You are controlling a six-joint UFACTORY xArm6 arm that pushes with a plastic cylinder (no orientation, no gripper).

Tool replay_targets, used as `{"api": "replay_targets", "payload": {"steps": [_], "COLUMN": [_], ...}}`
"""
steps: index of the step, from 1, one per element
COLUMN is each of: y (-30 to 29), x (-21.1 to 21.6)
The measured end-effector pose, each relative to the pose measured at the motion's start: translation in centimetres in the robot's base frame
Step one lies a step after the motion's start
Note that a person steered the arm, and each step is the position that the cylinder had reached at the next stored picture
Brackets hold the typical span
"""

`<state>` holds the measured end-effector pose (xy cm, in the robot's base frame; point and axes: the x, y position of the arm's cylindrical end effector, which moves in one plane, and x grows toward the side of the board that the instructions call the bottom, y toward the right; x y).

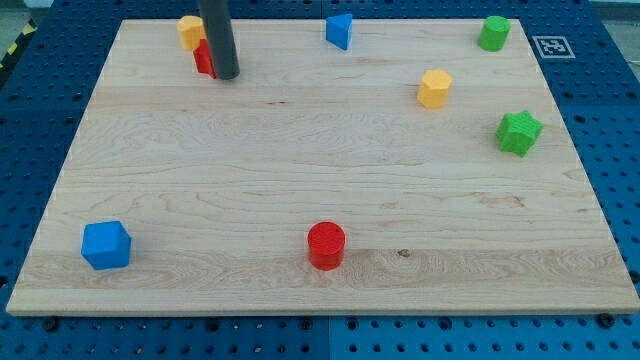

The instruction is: Push the yellow heart diagonally below the blue triangle

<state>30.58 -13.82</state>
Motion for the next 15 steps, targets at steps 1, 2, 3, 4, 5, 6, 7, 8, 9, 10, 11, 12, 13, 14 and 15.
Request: {"api": "replay_targets", "payload": {"steps": [1,2,3,4,5,6,7,8,9,10,11,12,13,14,15], "y": [-2.3,-3.9,-7.4,-9.2,-9.1,-9.1,-8.2,-6.1,-3.7,-2.4,-2.8,-3.8,-3.9,-3.9,-3.3], "x": [0.0,0.0,-1.0,-4.8,-7.2,-7.2,-7.2,-7.2,-7.2,-7.2,-7.4,-9.1,-11.1,-11.5,-11.4]}}
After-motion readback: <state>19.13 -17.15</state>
